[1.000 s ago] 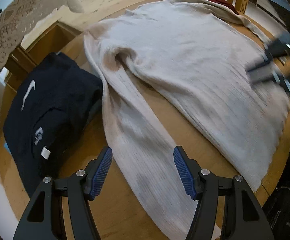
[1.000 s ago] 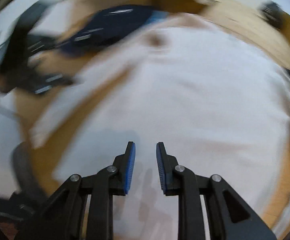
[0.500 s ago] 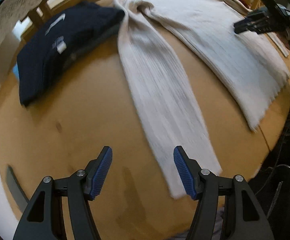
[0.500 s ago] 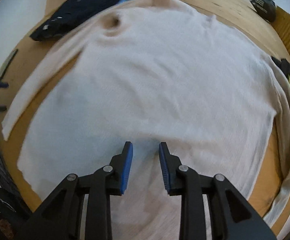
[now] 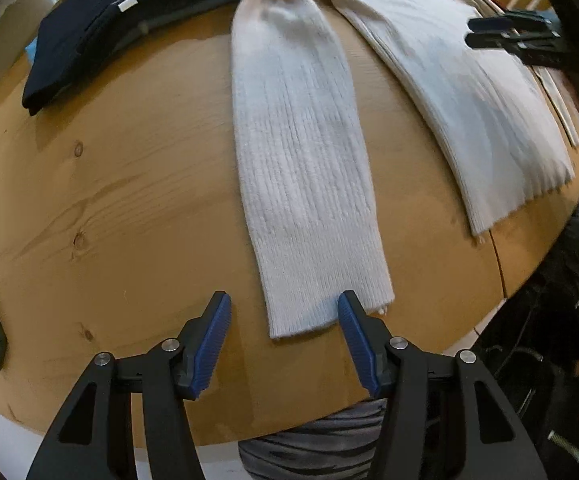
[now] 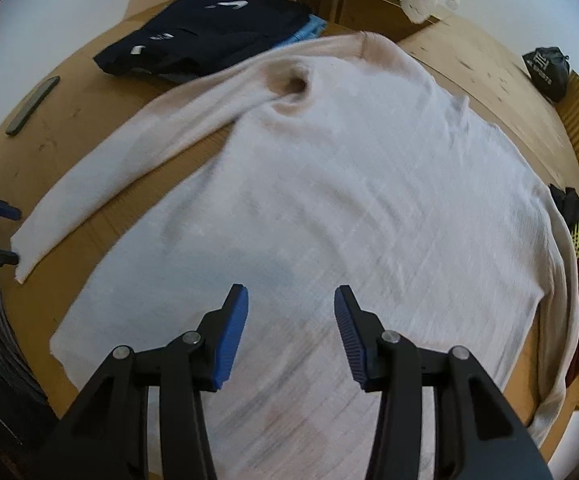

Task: Fold clothes
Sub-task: 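Grasp the cardigan sleeve cuff with the left tool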

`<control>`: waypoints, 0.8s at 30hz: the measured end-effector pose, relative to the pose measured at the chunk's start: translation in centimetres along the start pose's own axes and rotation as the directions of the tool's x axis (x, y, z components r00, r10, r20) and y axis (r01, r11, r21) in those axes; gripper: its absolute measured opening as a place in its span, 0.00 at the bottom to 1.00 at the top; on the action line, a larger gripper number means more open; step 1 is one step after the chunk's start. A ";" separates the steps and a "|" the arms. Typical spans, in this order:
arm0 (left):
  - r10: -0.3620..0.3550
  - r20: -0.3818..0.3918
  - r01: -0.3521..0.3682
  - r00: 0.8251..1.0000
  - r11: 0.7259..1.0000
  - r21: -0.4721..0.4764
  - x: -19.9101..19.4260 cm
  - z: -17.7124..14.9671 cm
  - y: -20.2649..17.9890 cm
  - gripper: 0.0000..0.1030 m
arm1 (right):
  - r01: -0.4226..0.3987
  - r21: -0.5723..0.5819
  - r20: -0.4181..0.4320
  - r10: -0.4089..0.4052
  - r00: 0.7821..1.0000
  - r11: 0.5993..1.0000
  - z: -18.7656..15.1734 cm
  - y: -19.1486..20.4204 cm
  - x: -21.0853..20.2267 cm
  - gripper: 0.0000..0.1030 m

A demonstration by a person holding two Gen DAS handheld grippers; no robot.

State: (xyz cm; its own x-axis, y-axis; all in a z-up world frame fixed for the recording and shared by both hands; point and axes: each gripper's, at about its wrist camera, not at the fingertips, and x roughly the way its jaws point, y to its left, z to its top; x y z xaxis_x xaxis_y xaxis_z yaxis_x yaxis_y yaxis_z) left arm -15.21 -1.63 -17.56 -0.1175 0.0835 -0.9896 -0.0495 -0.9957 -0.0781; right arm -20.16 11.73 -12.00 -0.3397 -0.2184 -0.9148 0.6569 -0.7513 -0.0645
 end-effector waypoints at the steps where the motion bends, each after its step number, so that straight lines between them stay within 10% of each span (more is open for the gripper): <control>1: 0.004 -0.009 -0.004 1.000 1.000 -0.004 0.0 0.1 -0.1 0.51 | -0.006 -0.002 0.006 0.006 1.000 1.000 0.0 -0.2 0.0 0.44; 7: -0.001 -0.066 -0.002 0.998 0.999 -0.044 0.1 0.6 -0.1 0.35 | -0.020 -0.025 0.025 0.021 0.999 0.999 0.6 -1.1 1.6 0.47; 11: 0.000 -0.098 -0.002 0.995 1.000 -0.021 0.2 0.8 -1.0 0.07 | -0.046 -0.016 0.032 0.047 0.998 0.999 0.5 -1.5 1.6 0.47; 17: -0.021 -0.090 0.021 0.996 1.000 0.005 0.1 0.4 -1.4 0.06 | -0.067 0.010 0.045 0.066 0.997 0.998 1.8 -3.0 0.6 0.47; 24: -0.121 0.074 0.123 0.990 0.992 -0.031 -2.9 -0.9 0.1 0.06 | -0.192 0.138 0.055 0.186 0.981 0.972 11.2 -6.2 0.6 0.47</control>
